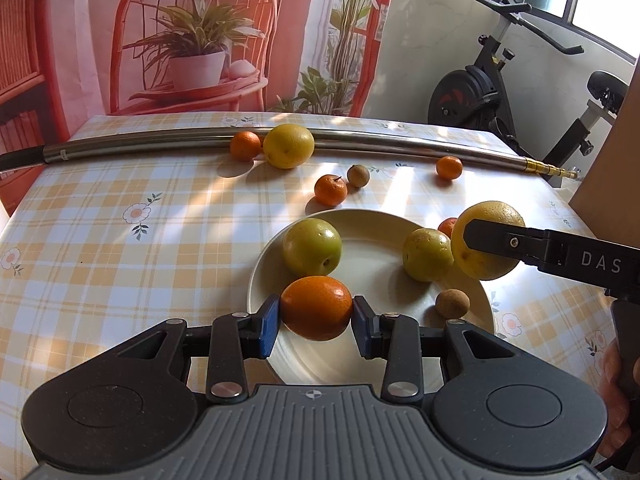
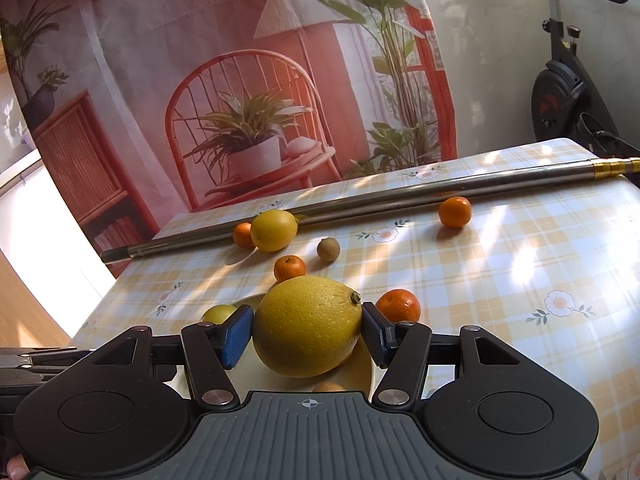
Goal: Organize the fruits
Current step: 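Lift and carry the orange with the left gripper while the right gripper carries the lemon over the white plate, then open the left gripper to drop the orange onto the white plate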
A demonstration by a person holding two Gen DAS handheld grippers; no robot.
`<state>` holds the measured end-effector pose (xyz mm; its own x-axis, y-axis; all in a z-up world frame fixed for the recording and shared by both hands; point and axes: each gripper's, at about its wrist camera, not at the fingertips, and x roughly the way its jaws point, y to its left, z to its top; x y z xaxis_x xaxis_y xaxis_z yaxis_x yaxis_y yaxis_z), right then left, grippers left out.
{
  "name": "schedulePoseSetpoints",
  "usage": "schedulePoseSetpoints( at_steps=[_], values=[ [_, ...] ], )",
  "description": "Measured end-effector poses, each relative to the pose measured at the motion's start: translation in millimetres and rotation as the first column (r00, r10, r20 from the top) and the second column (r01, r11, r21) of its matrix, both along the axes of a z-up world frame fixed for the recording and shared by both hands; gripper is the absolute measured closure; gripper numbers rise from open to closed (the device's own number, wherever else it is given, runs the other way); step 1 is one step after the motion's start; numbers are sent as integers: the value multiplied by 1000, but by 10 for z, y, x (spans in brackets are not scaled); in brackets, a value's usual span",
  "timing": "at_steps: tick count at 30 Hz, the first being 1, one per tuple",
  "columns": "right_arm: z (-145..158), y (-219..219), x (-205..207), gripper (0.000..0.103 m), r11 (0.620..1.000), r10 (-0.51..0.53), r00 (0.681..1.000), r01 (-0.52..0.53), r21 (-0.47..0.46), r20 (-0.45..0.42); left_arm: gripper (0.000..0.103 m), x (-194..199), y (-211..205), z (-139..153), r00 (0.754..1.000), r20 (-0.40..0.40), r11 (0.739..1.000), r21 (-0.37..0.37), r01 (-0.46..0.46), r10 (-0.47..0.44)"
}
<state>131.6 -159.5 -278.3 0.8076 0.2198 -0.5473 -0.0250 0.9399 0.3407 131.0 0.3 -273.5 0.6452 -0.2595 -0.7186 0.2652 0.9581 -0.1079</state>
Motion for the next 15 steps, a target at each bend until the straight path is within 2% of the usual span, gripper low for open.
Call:
schedulePoseSetpoints(
  at_steps=[6,15],
  values=[
    [-48,15,47,49,1000,4,1000,-4,-1,-11,63,59,10,-132,1000,-29,1000,28,-5,6],
    [-98,-5,78,49,1000,-4,1000,4,7,-15,63,81,-101,-234,999,-8,994,103,34,-33]
  ],
)
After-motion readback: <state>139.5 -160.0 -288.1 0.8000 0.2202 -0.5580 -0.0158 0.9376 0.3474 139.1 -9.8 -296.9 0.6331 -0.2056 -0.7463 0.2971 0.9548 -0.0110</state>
